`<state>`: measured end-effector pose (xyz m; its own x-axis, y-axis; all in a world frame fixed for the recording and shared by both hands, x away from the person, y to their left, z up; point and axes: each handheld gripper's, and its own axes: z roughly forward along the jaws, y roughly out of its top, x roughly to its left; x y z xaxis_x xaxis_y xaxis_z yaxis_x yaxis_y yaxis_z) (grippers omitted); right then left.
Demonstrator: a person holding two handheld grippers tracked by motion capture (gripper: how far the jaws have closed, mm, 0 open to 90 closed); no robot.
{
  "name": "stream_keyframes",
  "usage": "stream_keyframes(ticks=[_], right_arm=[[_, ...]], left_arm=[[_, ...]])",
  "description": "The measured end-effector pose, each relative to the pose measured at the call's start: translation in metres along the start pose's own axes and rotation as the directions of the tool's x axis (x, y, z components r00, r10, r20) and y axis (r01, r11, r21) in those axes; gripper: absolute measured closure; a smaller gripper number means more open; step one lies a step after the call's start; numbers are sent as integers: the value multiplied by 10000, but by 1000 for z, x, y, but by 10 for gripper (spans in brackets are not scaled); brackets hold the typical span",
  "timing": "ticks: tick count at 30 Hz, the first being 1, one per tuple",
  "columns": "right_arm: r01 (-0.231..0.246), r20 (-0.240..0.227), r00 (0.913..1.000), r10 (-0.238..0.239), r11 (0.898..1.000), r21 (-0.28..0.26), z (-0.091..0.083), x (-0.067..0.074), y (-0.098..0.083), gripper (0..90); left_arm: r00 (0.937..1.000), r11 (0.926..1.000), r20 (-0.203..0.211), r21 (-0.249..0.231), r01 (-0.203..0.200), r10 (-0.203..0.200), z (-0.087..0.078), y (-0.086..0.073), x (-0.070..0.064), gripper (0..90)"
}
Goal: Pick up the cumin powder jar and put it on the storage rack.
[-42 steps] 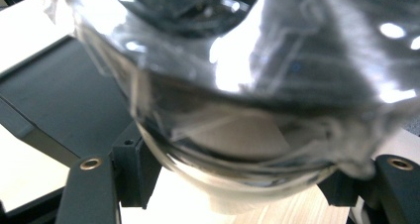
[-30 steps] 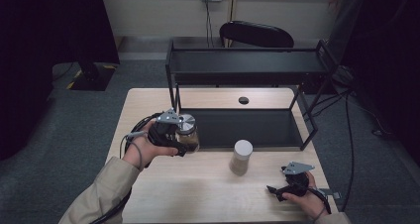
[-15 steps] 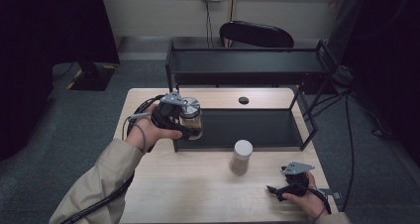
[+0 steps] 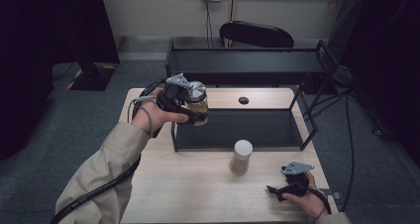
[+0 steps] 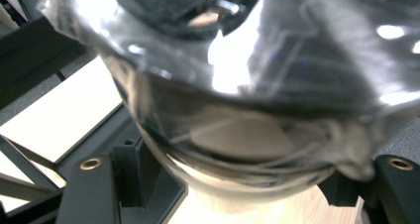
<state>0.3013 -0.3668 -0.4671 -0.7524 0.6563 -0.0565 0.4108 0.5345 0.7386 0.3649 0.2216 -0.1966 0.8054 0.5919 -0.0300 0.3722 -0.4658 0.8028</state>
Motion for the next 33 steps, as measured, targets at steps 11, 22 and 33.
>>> stream_keyframes(ticks=[11,22,33], right_arm=[[3,-1,10000,-3,10000,-2,0,0,0,0],[0,-1,10000,0,10000,-2,0,0,0,0],[0,-3,10000,0,10000,2,0,0,0,0]], left_arm=[[10000,9999,-37,108,20,-20,-3,34,4,305],[9995,9998,-211,-15,214,-215,-5,58,10,305],[9973,9992,-620,-80,388,-392,-6,79,14,305]])
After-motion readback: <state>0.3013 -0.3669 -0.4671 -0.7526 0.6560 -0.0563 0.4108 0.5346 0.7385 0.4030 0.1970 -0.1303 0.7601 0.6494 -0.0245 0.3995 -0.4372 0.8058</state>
